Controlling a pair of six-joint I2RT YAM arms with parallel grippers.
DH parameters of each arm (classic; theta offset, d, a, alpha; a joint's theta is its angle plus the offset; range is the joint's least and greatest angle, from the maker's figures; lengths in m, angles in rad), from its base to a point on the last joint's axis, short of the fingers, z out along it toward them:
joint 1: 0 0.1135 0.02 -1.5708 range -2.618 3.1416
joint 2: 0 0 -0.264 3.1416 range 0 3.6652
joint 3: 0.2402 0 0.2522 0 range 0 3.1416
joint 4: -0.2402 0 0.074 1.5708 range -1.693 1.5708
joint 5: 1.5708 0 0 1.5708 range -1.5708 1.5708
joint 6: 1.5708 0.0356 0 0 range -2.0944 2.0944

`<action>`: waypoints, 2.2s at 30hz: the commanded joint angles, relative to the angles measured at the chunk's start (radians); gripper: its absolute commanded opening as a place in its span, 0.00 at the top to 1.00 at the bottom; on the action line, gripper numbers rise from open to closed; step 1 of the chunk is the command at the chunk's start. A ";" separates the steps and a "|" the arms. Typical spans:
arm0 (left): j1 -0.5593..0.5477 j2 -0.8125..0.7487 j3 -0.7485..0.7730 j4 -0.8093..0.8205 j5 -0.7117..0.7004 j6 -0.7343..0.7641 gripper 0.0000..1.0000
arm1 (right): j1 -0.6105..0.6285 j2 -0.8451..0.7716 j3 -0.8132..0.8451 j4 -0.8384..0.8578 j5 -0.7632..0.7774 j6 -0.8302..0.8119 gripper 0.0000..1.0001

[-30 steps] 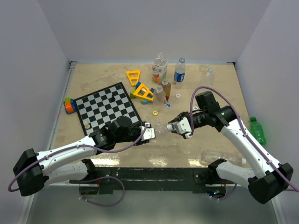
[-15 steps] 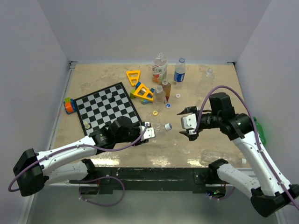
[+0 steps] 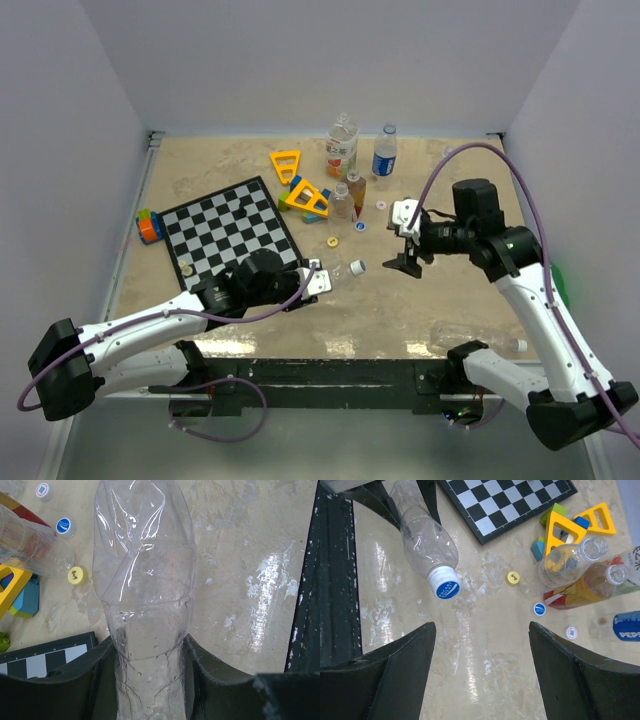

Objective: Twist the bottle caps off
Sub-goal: Unscrew the bottle cap from the plastic bottle.

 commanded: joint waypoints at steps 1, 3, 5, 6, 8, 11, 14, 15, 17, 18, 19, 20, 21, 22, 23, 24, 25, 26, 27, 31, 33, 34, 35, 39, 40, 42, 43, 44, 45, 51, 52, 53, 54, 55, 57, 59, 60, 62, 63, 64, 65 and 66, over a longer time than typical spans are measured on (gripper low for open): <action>0.003 -0.023 0.013 0.018 -0.041 -0.021 1.00 | -0.004 0.070 0.058 0.034 -0.072 0.128 0.22; 0.003 -0.023 0.013 0.018 -0.055 -0.021 1.00 | -0.007 0.103 0.066 0.034 -0.095 0.148 0.22; 0.003 -0.023 0.015 0.018 -0.070 -0.021 1.00 | -0.008 0.127 0.070 0.043 -0.124 0.173 0.22; 0.003 -0.023 0.016 0.018 -0.079 -0.021 1.00 | -0.008 0.138 0.069 0.049 -0.141 0.188 0.22; 0.003 -0.023 0.016 0.018 -0.090 -0.023 1.00 | -0.008 0.153 0.067 0.064 -0.169 0.210 0.22; 0.003 -0.024 0.016 0.015 -0.107 -0.023 1.00 | -0.008 0.172 0.055 0.095 -0.180 0.256 0.23; 0.003 -0.024 0.016 0.017 -0.112 -0.023 1.00 | -0.010 0.184 0.046 0.111 -0.192 0.279 0.23; 0.003 -0.023 0.016 0.017 -0.112 -0.021 1.00 | -0.010 0.186 0.041 0.115 -0.201 0.285 0.23; 0.003 -0.023 0.016 0.017 -0.113 -0.023 1.00 | -0.010 0.183 0.031 0.132 -0.218 0.302 0.23; 0.003 -0.023 0.018 0.015 -0.115 -0.023 1.00 | -0.010 0.181 0.026 0.141 -0.230 0.315 0.23; 0.003 -0.023 0.018 0.015 -0.115 -0.024 1.00 | -0.010 0.181 0.021 0.147 -0.238 0.326 0.23; 0.003 -0.021 0.018 0.017 -0.115 -0.024 1.00 | -0.010 0.178 0.017 0.156 -0.247 0.341 0.23; 0.001 -0.021 0.018 0.017 -0.115 -0.023 1.00 | -0.010 0.180 0.017 0.161 -0.252 0.348 0.22; 0.003 -0.020 0.018 0.017 -0.115 -0.023 1.00 | -0.010 0.183 0.015 0.167 -0.250 0.358 0.22; 0.003 -0.020 0.019 0.017 -0.118 -0.024 1.00 | -0.010 0.184 0.015 0.178 -0.252 0.374 0.21; 0.003 -0.020 0.018 0.017 -0.118 -0.023 1.00 | -0.010 0.190 0.015 0.183 -0.255 0.384 0.21; 0.003 -0.020 0.018 0.017 -0.116 -0.024 1.00 | -0.010 0.199 0.015 0.178 -0.261 0.394 0.21; 0.003 -0.018 0.019 0.017 -0.115 -0.026 1.00 | -0.010 0.207 0.015 0.175 -0.273 0.394 0.21; 0.003 -0.020 0.019 0.017 -0.115 -0.024 1.00 | -0.010 0.219 0.015 0.176 -0.275 0.398 0.21; 0.003 -0.021 0.022 0.017 -0.118 -0.027 1.00 | -0.008 0.259 0.006 0.195 -0.266 0.435 0.21; 0.003 -0.024 0.024 0.015 -0.115 -0.031 1.00 | -0.005 0.288 -0.003 0.216 -0.255 0.460 0.22; 0.003 -0.026 0.027 0.017 -0.113 -0.032 1.00 | -0.004 0.307 -0.003 0.215 -0.255 0.463 0.21; 0.003 -0.026 0.025 0.018 -0.110 -0.031 1.00 | -0.004 0.330 -0.002 0.213 -0.260 0.461 0.22; 0.003 -0.029 0.027 0.018 -0.110 -0.032 1.00 | 0.002 0.385 0.011 0.212 -0.279 0.466 0.22; 0.003 -0.030 0.025 0.018 -0.110 -0.032 1.00 | 0.005 0.399 0.017 0.207 -0.283 0.464 0.22; 0.003 -0.032 0.027 0.018 -0.109 -0.034 1.00 | 0.012 0.417 0.024 0.197 -0.295 0.460 0.24; 0.003 -0.032 0.025 0.020 -0.110 -0.032 1.00 | 0.016 0.425 0.027 0.192 -0.299 0.460 0.24; 0.003 -0.032 0.025 0.018 -0.110 -0.034 1.00 | 0.019 0.433 0.029 0.187 -0.301 0.455 0.25; 0.003 -0.032 0.025 0.020 -0.110 -0.034 1.00 | 0.025 0.434 0.031 0.186 -0.301 0.452 0.26; 0.003 -0.029 0.024 0.020 -0.115 -0.034 1.00 | 0.033 0.434 0.047 0.143 -0.347 0.409 0.26; 0.003 -0.030 0.024 0.020 -0.116 -0.035 1.00 | 0.035 0.434 0.049 0.135 -0.352 0.402 0.25; 0.003 -0.030 0.024 0.018 -0.115 -0.034 1.00 | 0.033 0.433 0.047 0.132 -0.353 0.398 0.25; 0.003 -0.032 0.025 0.020 -0.116 -0.035 1.00 | 0.035 0.430 0.044 0.135 -0.350 0.401 0.25; 0.003 -0.032 0.025 0.018 -0.115 -0.034 1.00 | 0.035 0.433 0.041 0.140 -0.346 0.404 0.26; 0.003 -0.032 0.025 0.018 -0.118 -0.035 1.00 | 0.035 0.434 0.035 0.144 -0.342 0.409 0.28; 0.003 -0.033 0.025 0.020 -0.119 -0.035 1.00 | 0.038 0.442 0.038 0.143 -0.345 0.412 0.30; 0.003 -0.033 0.025 0.020 -0.119 -0.037 1.00 | 0.042 0.445 0.040 0.141 -0.347 0.409 0.31; 0.003 -0.035 0.025 0.020 -0.118 -0.037 1.00 | 0.045 0.449 0.046 0.138 -0.350 0.406 0.35; 0.003 -0.035 0.025 0.020 -0.118 -0.037 1.00 | 0.047 0.453 0.050 0.135 -0.353 0.400 0.38; 0.003 -0.035 0.025 0.020 -0.119 -0.035 1.00 | 0.050 0.457 0.054 0.129 -0.356 0.391 0.41; 0.003 -0.035 0.025 0.018 -0.118 -0.035 1.00 | 0.050 0.462 0.058 0.124 -0.359 0.386 0.44; 0.003 -0.035 0.025 0.018 -0.118 -0.037 1.00 | 0.053 0.463 0.063 0.118 -0.364 0.379 0.46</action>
